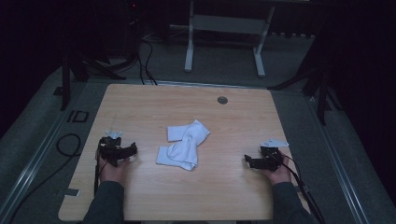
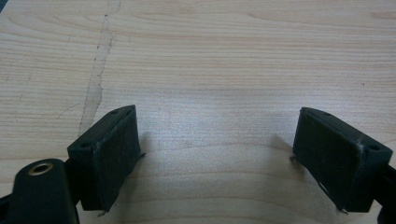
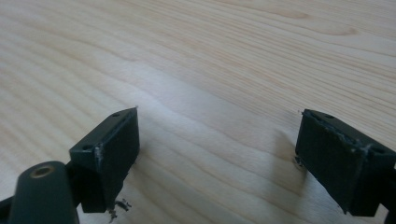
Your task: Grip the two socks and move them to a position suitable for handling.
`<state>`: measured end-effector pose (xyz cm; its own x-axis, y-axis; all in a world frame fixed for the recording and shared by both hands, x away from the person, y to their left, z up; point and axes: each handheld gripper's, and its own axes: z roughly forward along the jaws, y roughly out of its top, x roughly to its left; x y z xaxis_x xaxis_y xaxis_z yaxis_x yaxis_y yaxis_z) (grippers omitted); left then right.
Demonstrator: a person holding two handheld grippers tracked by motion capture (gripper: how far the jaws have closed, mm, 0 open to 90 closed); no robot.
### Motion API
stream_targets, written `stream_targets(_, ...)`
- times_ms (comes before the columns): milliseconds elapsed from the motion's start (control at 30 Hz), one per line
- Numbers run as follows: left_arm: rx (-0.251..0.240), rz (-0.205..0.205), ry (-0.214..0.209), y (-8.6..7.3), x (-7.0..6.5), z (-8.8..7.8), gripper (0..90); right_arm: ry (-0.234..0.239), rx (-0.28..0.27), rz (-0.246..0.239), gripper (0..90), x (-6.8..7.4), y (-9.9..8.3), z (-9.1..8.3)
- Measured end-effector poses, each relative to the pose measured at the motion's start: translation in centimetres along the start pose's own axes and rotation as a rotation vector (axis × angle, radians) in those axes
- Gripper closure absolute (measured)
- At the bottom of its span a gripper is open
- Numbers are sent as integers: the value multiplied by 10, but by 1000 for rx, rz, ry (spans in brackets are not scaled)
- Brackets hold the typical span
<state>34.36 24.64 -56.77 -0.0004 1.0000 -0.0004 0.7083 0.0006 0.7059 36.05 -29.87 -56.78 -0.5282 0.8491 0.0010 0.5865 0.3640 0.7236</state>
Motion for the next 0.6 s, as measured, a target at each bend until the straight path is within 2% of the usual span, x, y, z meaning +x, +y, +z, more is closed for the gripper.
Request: stream_targets(600, 0, -3, 3, 0, 0, 0, 147, 8, -3, -8, 145, 1, 0, 0)
